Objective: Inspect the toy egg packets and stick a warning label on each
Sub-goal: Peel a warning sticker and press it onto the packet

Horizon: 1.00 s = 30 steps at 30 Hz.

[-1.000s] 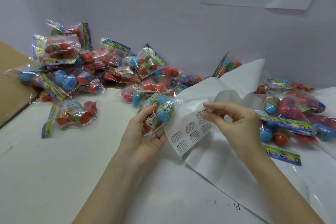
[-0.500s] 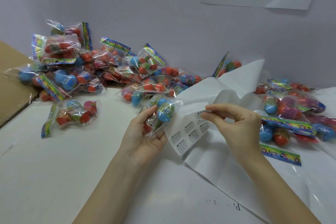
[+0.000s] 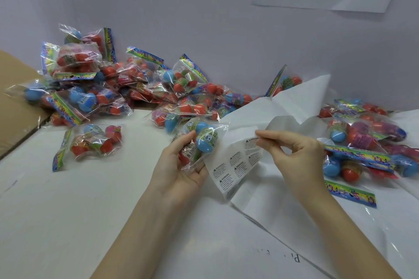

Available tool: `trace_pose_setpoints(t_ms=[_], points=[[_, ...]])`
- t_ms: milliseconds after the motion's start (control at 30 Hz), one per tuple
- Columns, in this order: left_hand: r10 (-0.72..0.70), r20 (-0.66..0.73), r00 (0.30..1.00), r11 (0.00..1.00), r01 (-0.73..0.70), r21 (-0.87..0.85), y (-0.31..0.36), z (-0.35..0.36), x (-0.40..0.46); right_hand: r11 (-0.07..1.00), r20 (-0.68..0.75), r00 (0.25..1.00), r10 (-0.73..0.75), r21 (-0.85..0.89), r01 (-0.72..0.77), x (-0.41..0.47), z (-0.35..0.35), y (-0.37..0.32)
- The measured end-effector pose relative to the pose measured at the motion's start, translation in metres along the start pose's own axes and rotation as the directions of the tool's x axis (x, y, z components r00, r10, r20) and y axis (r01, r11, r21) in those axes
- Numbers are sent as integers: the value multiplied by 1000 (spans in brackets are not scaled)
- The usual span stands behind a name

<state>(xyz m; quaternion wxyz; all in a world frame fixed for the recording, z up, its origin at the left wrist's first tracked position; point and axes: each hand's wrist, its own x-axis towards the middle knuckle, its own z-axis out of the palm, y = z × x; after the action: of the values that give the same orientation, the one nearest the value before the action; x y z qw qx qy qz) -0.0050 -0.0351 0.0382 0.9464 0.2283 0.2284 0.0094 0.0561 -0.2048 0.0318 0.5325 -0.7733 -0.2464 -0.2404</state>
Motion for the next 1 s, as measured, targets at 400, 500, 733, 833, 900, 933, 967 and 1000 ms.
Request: trace_pose_setpoints(t_ms=[400,500,733,833,900,933,967,1000], points=[[-4,-7,1000,1000,4,2,0,-2,1,980,-57,986,-157,-133,149,-2,3,3],[-12,-6,1000,1000,12,-4,0,-2,1,965,-65,975,-210,-177,196,-2,4,2],[-5,-11,1000,1000,5,-3,-2,-2,1,983,-43,993,-109,-152,101,-3,7,3],[0,-22,1000,1000,-1,-8,-2,0,1,993,-30,997,-71,-102,67,-2,6,3],[3,-30,1000,1000,-3,-11,-2,1,1,988,-48,993,-104,-122,98,-2,6,3],[2,-30,1000,1000,-2,-13,-2,0,0,986,-62,992,-112,-127,103,-3,6,3],[0,-31,1000,1000,0,-12,-2,0,1,986,-76,990,-117,-132,107,-3,6,2],[-3,-30,1000,1000,3,-8,-2,0,1,985,-90,988,-122,-137,109,-3,6,2]])
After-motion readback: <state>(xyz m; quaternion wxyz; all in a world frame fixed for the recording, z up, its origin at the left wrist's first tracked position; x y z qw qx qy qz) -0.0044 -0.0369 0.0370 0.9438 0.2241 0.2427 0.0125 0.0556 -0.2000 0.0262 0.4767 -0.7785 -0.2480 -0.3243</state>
